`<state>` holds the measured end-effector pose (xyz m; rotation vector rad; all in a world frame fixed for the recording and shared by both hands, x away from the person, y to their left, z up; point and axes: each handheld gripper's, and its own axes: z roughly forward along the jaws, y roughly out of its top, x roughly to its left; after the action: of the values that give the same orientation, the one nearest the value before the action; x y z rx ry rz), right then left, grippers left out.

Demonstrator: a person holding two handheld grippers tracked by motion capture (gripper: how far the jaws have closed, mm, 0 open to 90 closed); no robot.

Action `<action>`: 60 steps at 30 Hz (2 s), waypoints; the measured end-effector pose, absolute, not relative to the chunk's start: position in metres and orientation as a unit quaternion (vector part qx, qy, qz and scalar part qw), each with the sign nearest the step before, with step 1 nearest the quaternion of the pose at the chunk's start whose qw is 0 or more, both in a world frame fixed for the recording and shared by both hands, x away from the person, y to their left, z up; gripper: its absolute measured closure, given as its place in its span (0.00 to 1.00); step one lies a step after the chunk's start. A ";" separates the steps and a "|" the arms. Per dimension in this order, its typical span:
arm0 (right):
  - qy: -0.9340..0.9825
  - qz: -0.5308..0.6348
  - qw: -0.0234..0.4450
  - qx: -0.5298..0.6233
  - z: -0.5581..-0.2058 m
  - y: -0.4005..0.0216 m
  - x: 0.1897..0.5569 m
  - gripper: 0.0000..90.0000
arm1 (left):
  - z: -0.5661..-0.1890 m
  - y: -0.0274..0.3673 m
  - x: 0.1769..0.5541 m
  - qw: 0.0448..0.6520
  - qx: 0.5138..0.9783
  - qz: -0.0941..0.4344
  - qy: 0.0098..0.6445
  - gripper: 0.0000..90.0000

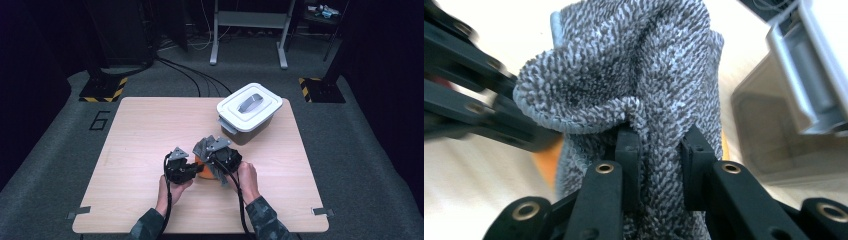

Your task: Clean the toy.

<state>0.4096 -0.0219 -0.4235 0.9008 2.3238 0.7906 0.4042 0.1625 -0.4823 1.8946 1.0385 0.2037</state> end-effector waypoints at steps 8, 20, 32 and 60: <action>0.845 0.272 0.253 0.385 -0.443 -0.064 0.423 0.84 | -0.493 0.167 0.407 0.471 0.767 0.089 0.426 0.88; 0.834 0.286 0.241 0.406 -0.457 -0.078 0.430 0.83 | -0.479 0.147 0.409 0.432 0.805 0.160 0.374 0.53; 0.830 0.306 0.234 0.402 -0.454 -0.067 0.428 0.83 | -0.480 0.162 0.409 0.429 0.797 0.170 0.390 0.51; 0.819 0.325 0.203 0.427 -0.466 -0.077 0.430 0.83 | -0.488 0.137 0.419 0.423 0.818 0.184 0.343 0.67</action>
<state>0.4303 -0.0770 -0.4662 1.1909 2.2861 0.9063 0.4192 0.1366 -0.4883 2.0480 0.8580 0.4605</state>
